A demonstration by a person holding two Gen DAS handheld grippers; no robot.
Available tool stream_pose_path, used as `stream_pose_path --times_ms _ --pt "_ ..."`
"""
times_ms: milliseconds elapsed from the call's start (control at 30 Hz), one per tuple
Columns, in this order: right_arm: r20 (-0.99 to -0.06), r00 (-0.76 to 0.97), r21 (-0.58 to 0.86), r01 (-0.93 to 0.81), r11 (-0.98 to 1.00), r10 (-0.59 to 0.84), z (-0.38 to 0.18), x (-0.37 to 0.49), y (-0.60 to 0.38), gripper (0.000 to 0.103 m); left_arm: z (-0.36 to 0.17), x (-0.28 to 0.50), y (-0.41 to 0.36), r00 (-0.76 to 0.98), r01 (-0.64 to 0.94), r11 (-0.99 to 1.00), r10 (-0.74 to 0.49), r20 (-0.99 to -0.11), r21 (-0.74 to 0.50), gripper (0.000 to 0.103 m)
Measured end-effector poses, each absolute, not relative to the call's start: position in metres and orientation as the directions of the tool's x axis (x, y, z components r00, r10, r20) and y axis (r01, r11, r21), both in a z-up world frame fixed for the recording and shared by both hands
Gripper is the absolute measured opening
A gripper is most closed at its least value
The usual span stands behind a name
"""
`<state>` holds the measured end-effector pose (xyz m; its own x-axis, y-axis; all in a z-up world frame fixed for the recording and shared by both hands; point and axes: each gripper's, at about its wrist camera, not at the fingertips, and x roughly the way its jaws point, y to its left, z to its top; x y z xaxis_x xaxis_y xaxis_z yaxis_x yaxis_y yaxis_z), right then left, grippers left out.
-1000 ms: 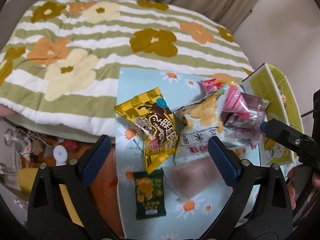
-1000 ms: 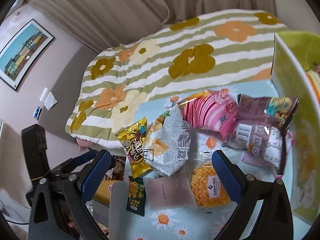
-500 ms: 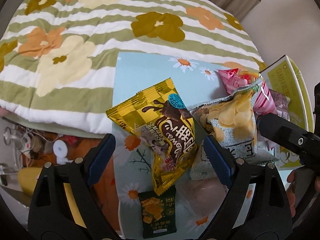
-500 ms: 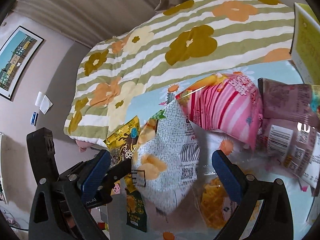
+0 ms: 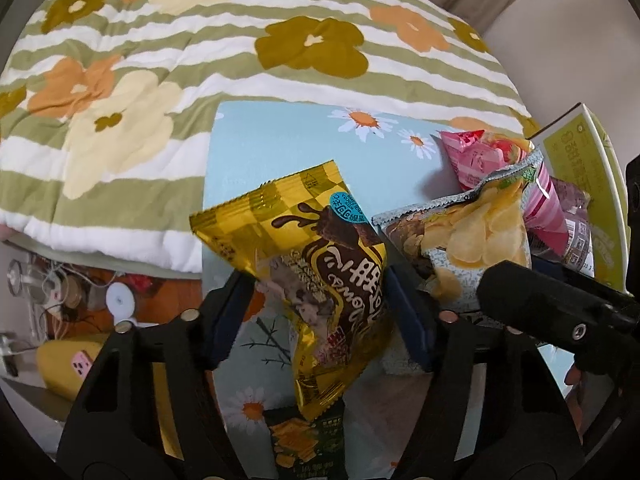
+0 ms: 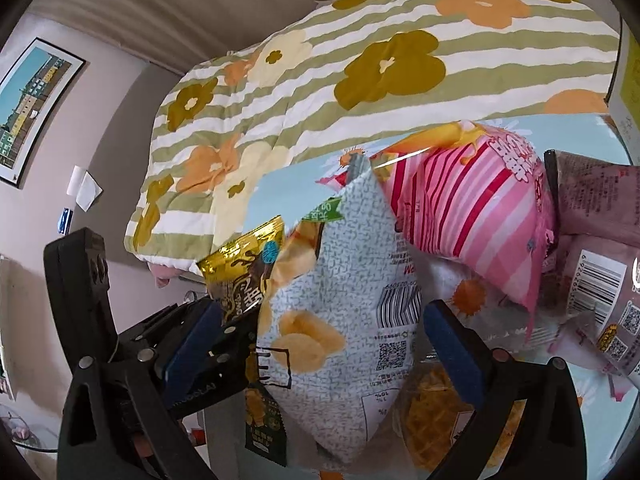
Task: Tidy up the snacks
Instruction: 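Grasp the gold chocolate packet with left tool while right tool grasps the white potato-chip bag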
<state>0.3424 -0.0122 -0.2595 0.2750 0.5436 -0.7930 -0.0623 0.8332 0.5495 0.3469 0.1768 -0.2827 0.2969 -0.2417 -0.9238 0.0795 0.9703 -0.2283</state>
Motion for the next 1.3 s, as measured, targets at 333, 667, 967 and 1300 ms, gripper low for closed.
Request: stream_pose_path --times_ms 333,667,967,1300 --pt "-0.804 0.251 0.541 -0.068 0.838 0.539 -0.267 0.347 -0.009 0.101 -0.279 0.342 0.176 0.316 0.101 0.973 -0.229 -0.921 -0.207 0.051" --pt "-0.810 0.226 0.530 -0.109 0.841 0.540 -0.269 0.347 -0.002 0.068 -0.273 0.335 0.184 0.333 0.084 0.973 -0.230 -0.914 -0.214 0.050" --pt "-0.812 0.268 0.493 -0.159 0.855 0.518 -0.252 0.337 0.002 0.063 -0.255 0.321 0.194 0.374 0.076 0.971 -0.238 -0.896 -0.226 0.050" --pt "-0.783 0.337 0.482 -0.204 0.852 0.523 -0.217 0.312 0.000 0.063 -0.215 0.296 0.200 0.453 0.093 0.966 -0.256 -0.854 -0.240 0.049"
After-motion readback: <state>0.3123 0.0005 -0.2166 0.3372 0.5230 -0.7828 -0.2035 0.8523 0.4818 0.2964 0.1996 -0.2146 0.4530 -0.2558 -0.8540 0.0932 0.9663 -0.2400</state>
